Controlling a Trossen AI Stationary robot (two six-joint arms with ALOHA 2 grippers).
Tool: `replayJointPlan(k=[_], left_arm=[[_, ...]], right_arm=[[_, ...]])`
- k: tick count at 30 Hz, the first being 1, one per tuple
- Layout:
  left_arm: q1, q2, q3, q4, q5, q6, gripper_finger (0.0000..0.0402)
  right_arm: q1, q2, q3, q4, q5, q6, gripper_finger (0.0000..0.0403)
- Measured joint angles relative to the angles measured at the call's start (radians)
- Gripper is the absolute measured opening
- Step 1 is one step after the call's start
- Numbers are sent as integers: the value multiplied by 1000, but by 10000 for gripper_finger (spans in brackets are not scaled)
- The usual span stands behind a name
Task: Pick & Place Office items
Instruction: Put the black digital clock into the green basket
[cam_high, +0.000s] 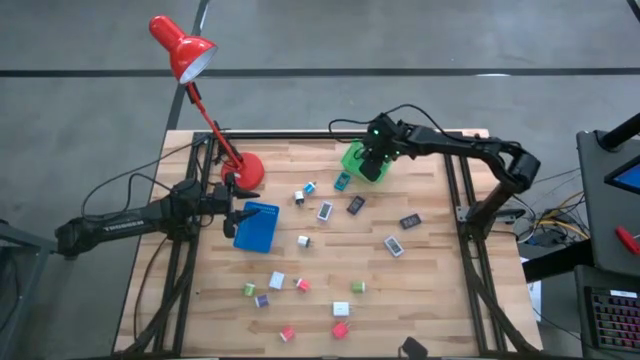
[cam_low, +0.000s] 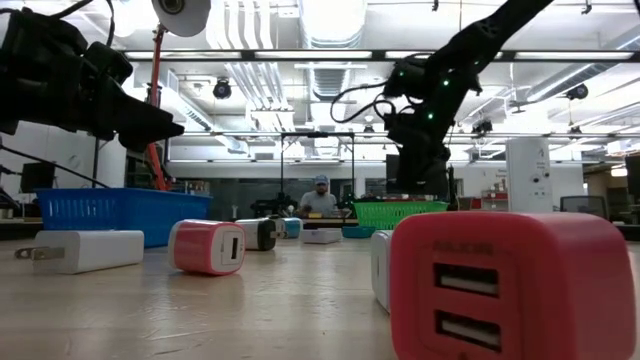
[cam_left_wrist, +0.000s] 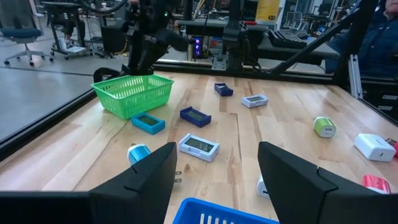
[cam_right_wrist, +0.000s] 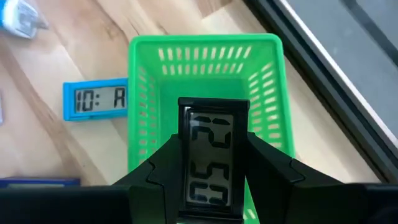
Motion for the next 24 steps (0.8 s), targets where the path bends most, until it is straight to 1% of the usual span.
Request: replayJointPlan(k=[12,18,24], left_arm=[[0,0,0,0,0,0,234],[0,0,0,-1,0,0,234],[0,0,0,-5,0,0,234]], right_arm=[[-6,144,88,-18,-2,-28,131],[-22,181,93,-18,-4,-35,131],[-40,186,77,-18,-14,-39,131]])
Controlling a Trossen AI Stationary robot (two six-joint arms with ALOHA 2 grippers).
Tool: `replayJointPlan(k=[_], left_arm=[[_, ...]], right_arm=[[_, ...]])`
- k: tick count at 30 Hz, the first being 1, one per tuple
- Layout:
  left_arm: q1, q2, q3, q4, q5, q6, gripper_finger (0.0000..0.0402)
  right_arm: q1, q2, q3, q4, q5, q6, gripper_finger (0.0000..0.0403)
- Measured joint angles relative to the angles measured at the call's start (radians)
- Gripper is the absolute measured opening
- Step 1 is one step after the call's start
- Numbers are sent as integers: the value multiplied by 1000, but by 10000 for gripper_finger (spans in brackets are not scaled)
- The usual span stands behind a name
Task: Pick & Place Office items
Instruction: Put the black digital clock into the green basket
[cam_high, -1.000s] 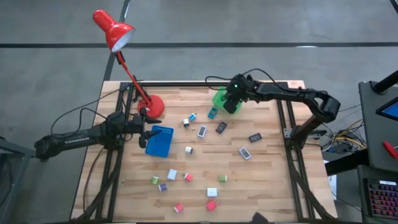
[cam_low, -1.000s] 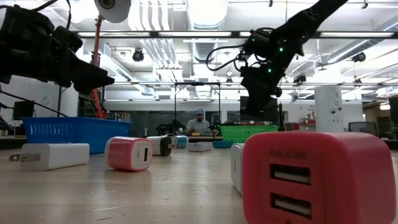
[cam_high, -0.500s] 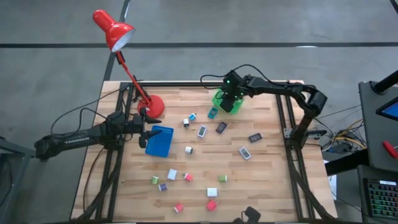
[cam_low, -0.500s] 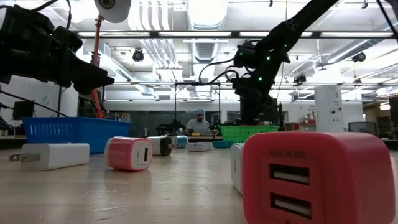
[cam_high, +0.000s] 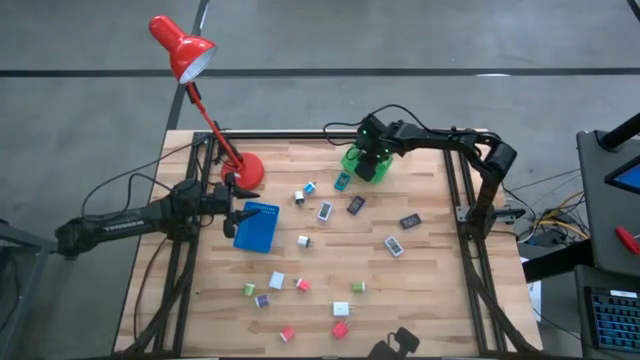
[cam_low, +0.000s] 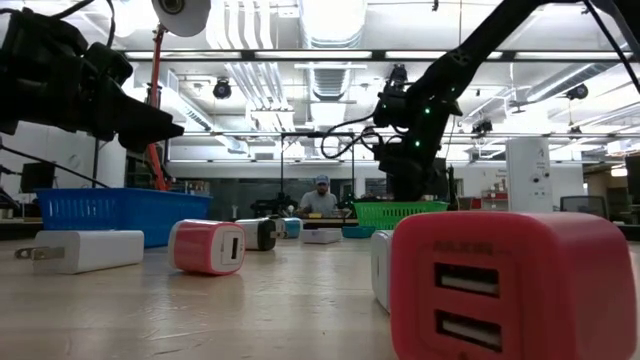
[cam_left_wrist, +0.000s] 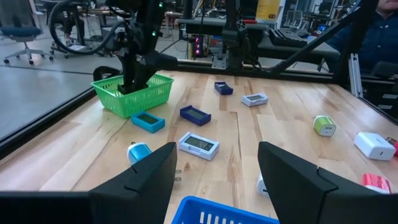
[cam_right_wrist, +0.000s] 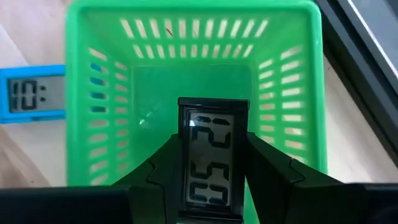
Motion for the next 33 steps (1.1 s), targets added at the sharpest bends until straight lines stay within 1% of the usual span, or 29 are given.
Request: replayJointPlan(k=[3,18,24,33], left_arm=[[0,0,0,-1,0,0,234],[0,0,0,-1,0,0,234],[0,0,0,-1,0,0,234],[0,0,0,-1,0,0,234]], right_arm=[[-5,-3,-7,1,-19,0,131],[-4,3,-15,-2,-25,-3,131],[-4,3,-15,-3,-64,-3,131],[-4,3,-16,-4,-66,0,133]])
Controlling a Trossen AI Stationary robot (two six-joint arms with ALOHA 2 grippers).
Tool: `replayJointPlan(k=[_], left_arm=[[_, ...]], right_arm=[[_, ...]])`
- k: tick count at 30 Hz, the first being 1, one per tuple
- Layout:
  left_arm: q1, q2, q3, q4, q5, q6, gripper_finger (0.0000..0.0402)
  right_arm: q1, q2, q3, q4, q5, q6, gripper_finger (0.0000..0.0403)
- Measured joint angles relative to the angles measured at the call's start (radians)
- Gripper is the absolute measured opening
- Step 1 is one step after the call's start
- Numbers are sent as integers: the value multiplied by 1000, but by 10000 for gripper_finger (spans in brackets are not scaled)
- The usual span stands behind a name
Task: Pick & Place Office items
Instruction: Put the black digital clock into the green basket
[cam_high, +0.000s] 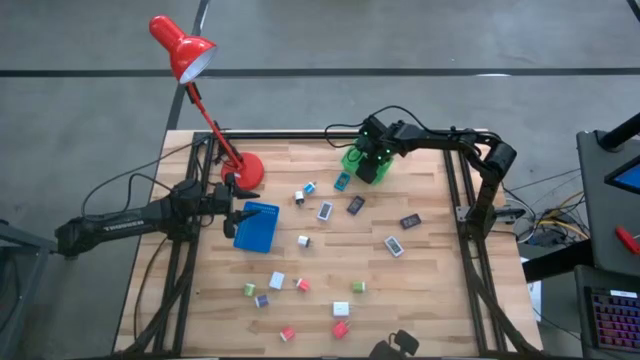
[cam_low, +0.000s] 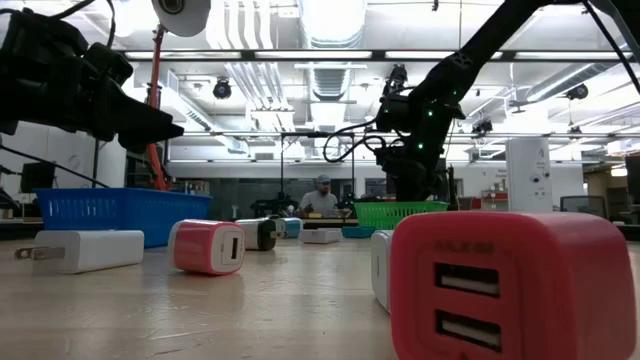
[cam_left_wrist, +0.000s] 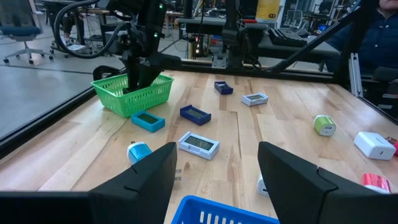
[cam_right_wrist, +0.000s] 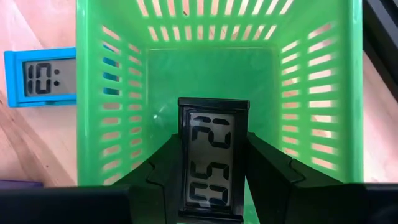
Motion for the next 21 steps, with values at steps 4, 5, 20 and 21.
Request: replayJointPlan(k=[4,5,20,21], left_arm=[[0,0,0,0,0,0,234],[0,0,0,0,0,0,234],[0,0,0,0,0,0,234],[0,0,0,0,0,0,234]], right_arm=[[0,0,-5,-3,0,2,136],[0,0,-6,-3,0,2,136],[1,0,-63,15,0,-11,143],[1,0,-65,15,0,-11,146]])
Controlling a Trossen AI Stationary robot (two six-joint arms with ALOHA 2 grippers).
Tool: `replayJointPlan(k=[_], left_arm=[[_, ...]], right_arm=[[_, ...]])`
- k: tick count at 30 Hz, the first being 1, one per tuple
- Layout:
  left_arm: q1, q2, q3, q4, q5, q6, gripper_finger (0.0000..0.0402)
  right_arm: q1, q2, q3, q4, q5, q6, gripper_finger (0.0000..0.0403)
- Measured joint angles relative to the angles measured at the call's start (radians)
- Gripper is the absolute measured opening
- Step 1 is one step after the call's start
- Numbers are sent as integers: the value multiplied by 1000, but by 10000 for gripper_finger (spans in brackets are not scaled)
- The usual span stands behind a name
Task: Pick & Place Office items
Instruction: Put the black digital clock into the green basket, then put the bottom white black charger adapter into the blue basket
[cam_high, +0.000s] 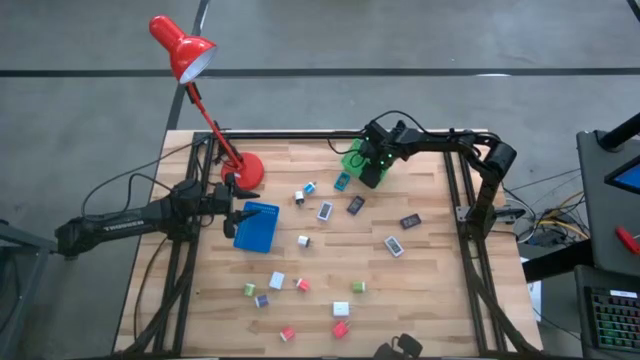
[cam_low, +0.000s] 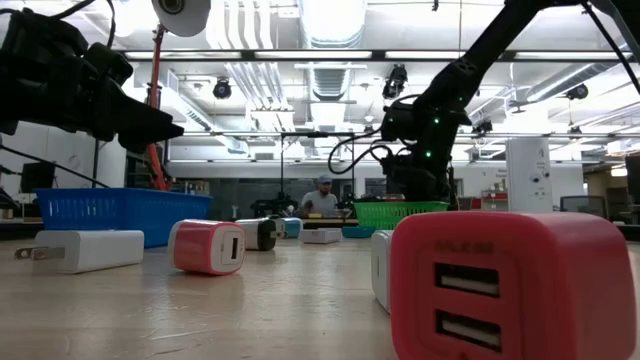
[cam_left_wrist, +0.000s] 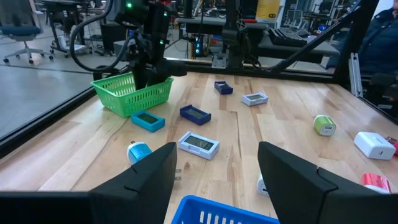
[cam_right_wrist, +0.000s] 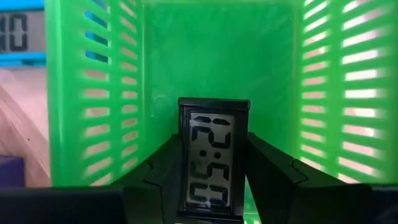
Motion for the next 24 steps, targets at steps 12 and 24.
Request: replayJointPlan(k=[12,24], left_arm=[[0,0,0,0,0,0,234],[0,0,0,-19,0,0,234]], right_arm=[[0,0,5,6,0,-6,201],[0,-1,38,4,3,-4,251]])
